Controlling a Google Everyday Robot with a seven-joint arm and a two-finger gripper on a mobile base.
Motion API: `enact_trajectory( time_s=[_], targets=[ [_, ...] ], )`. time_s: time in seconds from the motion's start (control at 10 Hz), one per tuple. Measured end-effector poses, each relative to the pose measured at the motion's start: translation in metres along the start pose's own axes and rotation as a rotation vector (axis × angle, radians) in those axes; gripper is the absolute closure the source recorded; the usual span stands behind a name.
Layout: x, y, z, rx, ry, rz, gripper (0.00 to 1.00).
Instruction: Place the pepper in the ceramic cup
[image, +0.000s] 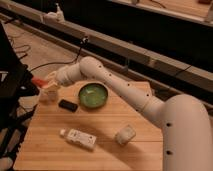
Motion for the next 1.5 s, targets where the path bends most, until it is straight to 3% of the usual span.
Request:
enact_trajectory(
  time_s=[0.2, 0.4, 0.6, 0.8, 1.2, 1.4, 1.5],
  targets=[
    [-0.008, -0.003, 0.021, -0.012, -0.002, -0.03, 0.99],
    [-0.014, -0.022, 0.042, 0.019, -0.04, -0.029, 0.99],
    [-0.013, -0.055, 0.054, 0.101, -0.115, 0.017, 0.99],
    [-0.005, -0.082, 0.055, 0.18, -0.163, 0.059, 0.99],
    [0.015, -0.104, 0.066, 0.267, -0.24, 0.115, 0.98],
    [0.029, -0.104, 0.072, 0.282, -0.24, 0.127, 0.83],
    [0.039, -0.106, 0.072, 0.299, -0.235, 0.132, 0.71]
  ],
)
